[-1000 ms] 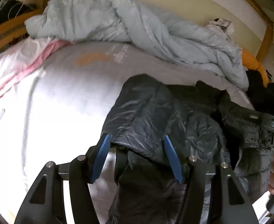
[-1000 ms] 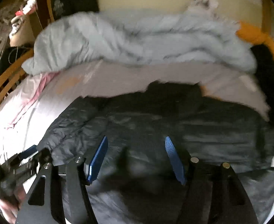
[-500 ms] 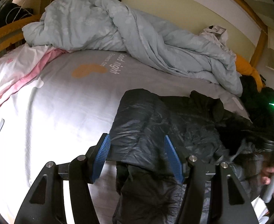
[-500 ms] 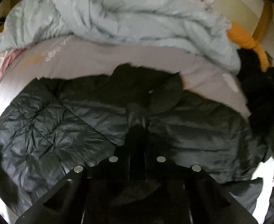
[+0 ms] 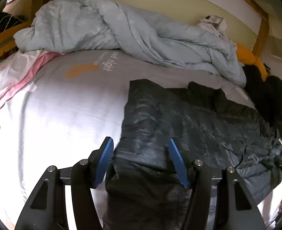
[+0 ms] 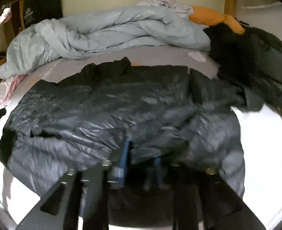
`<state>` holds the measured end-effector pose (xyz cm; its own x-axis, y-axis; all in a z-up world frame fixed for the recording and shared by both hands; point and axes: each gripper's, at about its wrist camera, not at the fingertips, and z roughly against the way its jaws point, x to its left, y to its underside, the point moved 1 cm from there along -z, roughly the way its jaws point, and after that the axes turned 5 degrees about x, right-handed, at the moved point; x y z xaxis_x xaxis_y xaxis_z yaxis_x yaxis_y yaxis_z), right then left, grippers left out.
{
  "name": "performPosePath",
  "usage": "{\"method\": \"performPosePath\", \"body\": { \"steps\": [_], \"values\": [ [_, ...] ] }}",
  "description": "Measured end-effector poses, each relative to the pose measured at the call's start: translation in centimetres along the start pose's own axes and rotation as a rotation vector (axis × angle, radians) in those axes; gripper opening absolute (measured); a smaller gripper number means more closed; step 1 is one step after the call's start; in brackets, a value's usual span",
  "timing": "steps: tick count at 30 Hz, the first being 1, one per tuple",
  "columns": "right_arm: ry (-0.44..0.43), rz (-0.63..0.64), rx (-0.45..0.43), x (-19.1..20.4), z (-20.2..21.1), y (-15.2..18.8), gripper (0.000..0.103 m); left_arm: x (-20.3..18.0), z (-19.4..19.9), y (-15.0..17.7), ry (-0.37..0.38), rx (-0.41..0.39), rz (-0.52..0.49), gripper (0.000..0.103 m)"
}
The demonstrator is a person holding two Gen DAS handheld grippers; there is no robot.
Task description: Fold large clothes
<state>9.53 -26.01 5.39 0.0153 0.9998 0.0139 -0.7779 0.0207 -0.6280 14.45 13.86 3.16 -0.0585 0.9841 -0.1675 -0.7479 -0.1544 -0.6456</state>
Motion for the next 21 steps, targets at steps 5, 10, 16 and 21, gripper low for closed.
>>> {"method": "performPosePath", "body": {
  "steps": [5,10,16,21],
  "values": [
    [-0.006,-0.066,-0.05,-2.2,1.6,-0.4,0.069,-1.9,-0.4,0.4,-0.001,-0.016,-0.075,0.059],
    [-0.091,-0.108,-0.015,-3.0,0.4,-2.0,0.069,-2.6,-0.8,0.3,-0.02,-0.03,-0.113,0.059],
    [-0.113,-0.088,0.13,-1.6,-5.2,-4.3,0.069,-1.9,-1.7,0.3,-0.048,-0.014,-0.1,0.059],
    [0.037,-0.008,0.089,0.0,-7.2,-6.4,0.012,-1.7,-1.7,0.0,-0.043,-0.031,-0.092,0.059]
  ]
}}
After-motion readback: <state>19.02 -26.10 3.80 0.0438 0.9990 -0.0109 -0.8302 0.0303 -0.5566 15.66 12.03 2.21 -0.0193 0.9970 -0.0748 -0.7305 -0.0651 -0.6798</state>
